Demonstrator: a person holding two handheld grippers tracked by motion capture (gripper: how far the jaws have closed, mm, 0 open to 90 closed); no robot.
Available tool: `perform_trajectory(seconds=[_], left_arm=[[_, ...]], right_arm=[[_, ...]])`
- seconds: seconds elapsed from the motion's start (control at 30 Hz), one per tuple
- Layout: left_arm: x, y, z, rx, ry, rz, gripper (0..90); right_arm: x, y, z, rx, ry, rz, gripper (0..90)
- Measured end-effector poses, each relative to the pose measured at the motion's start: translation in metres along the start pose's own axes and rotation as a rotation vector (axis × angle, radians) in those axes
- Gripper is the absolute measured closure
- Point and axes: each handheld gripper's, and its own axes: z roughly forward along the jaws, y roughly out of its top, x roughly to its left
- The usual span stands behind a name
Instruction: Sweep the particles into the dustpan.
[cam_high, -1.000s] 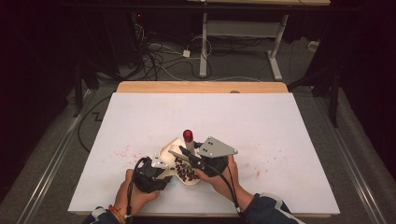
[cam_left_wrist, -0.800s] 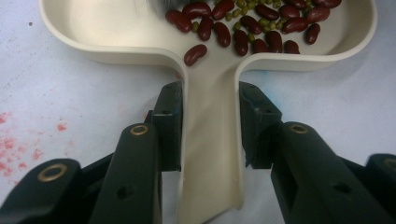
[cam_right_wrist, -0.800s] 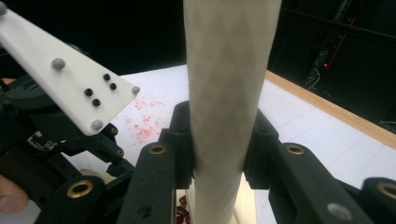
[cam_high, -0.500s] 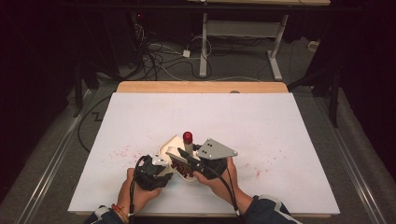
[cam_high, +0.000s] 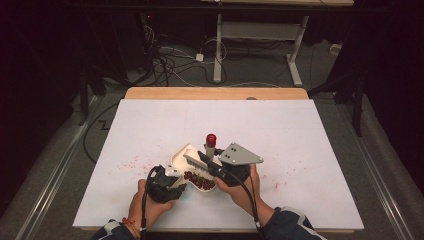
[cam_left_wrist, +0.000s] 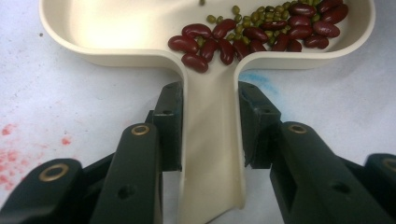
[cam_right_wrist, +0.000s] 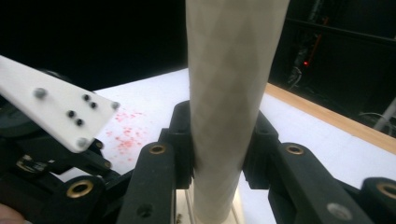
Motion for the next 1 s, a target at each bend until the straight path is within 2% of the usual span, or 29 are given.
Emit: perform_trajectory(seconds=[0.17, 0.27, 0.37, 0.53, 0.67, 0.9, 1.0], left_arm=[[0.002, -0.001, 0.000, -0.004, 0.000, -0.003, 63.4], [0.000, 0.000, 0.000, -0.008, 0.006, -0.008, 63.5], [-0.001, 0.001, 0.001, -0.020, 0.014, -0.017, 63.2], [-0.004, 0.006, 0.005, -0.030, 0.026, -0.042, 62.9], [-0.006, 0.010, 0.009, -0.035, 0.028, -0.039, 63.2], [-0.004, 0.012, 0.010, -0.036, 0.032, -0.047, 63.4], [-0.004, 0.013, 0.012, -0.042, 0.033, -0.060, 63.5]], right_arm=[[-0.015, -0.003, -0.006, 0.027, -0.035, 0.015, 70.3], [-0.016, -0.005, -0.003, 0.042, -0.036, 0.018, 70.2], [-0.014, -0.006, -0.001, 0.045, -0.031, 0.012, 70.2], [-0.002, -0.005, 0.004, 0.055, 0.004, 0.015, 70.2], [0.001, -0.005, 0.004, 0.060, -0.005, -0.003, 70.2], [-0.007, -0.001, -0.001, 0.037, -0.020, 0.019, 70.2], [-0.015, 0.006, -0.010, 0.004, -0.036, 0.039, 70.3]])
